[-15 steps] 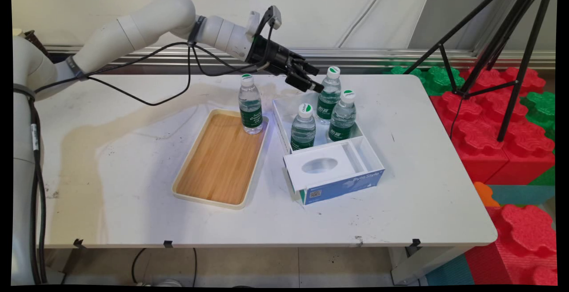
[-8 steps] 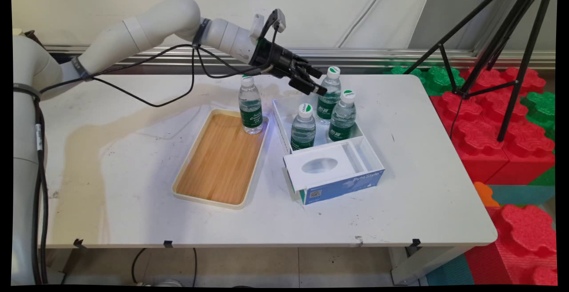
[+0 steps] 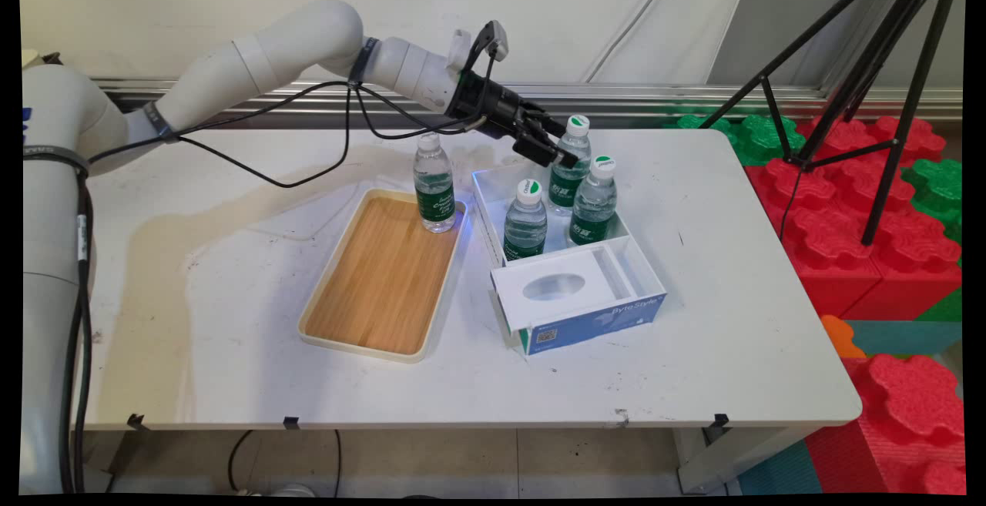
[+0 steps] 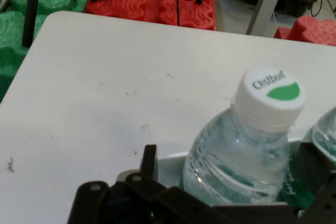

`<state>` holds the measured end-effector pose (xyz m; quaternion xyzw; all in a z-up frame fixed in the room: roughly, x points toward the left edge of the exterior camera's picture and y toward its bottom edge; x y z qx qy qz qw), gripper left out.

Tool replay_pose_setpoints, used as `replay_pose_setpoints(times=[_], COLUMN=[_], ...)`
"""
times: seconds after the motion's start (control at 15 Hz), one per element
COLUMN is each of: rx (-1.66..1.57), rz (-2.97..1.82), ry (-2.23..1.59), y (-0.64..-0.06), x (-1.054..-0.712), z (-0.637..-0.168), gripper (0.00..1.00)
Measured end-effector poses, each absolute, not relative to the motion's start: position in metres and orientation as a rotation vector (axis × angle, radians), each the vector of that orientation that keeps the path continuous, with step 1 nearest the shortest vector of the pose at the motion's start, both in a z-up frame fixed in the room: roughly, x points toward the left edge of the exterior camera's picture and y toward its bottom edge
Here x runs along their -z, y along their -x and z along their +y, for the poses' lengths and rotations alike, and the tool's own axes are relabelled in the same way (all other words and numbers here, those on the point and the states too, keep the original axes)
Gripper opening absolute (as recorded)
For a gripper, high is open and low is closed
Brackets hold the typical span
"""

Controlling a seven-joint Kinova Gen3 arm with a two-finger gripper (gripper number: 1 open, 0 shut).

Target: Pick up the green bottle from the white box

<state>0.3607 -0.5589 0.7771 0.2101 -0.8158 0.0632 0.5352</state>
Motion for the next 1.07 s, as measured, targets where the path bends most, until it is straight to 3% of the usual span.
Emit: replay_pose_setpoints(times=[1.07], rx=[-0.134], rz=[-1.946], ry=[-0.498], y=[-0.348], x=[-0.762], z=[-0.564], gripper=[1.0])
